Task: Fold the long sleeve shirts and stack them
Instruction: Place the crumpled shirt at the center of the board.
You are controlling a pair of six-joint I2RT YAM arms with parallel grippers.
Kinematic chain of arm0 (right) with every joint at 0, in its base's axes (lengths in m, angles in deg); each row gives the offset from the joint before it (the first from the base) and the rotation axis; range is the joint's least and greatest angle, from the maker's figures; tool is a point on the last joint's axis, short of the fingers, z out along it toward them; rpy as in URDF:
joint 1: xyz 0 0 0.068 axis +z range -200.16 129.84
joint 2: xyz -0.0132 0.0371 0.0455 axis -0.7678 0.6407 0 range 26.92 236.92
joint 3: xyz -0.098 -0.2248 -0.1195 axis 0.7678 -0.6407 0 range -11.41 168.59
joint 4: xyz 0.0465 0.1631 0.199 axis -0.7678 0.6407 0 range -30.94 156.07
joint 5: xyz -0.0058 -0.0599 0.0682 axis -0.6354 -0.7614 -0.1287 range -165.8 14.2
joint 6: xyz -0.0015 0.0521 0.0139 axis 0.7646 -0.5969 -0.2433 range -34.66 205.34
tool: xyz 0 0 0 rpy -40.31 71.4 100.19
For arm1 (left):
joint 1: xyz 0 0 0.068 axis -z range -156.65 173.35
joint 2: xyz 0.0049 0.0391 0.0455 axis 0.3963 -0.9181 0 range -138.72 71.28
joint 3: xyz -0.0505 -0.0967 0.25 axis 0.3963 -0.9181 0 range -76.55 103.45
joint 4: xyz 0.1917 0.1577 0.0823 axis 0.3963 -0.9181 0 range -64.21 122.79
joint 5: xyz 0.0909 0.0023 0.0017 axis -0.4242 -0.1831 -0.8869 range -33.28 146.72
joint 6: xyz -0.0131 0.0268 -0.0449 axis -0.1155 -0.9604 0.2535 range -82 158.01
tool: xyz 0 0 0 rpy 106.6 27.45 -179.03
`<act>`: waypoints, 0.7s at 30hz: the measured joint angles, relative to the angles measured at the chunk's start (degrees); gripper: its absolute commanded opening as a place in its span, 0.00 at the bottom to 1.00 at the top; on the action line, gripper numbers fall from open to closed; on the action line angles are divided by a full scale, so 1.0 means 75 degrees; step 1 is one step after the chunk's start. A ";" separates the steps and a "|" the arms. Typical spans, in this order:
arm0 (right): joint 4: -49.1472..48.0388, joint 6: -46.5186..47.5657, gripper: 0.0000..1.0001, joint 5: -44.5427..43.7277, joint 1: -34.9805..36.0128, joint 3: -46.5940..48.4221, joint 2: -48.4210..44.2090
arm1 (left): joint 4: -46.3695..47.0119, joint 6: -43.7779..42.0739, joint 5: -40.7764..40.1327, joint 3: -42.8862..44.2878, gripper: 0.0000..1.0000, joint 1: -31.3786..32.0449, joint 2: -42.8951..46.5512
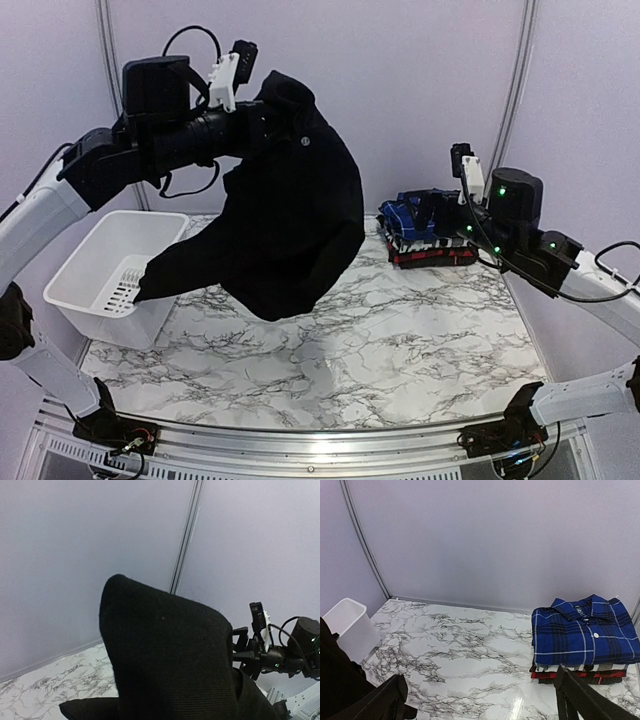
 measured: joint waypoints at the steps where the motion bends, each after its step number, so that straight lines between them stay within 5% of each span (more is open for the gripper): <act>1: 0.0052 0.0009 0.99 -0.0035 0.0000 0.0000 0.0000 | 0.0020 0.0067 0.0000 -0.0128 0.00 0.0000 -0.0058; 7: 0.0221 0.0023 0.99 -0.0099 0.0000 0.0000 0.0003 | 0.0160 0.0679 0.0606 -0.0618 0.04 -0.0119 -0.0962; 13: 0.0356 0.0061 0.98 -0.0044 0.0000 -0.0035 0.0035 | 0.0198 0.1247 0.1320 -0.0959 0.77 -0.0137 -0.2532; 14: 0.0370 0.0099 0.97 0.0020 0.0000 -0.0038 0.0076 | 0.0157 0.1320 0.1247 -0.1212 0.81 -0.0137 -0.2579; 21: 0.0522 0.0373 0.90 0.0898 0.0090 -0.0108 0.0906 | -0.0140 0.2189 -0.0026 -0.3331 0.83 -0.0385 -0.1291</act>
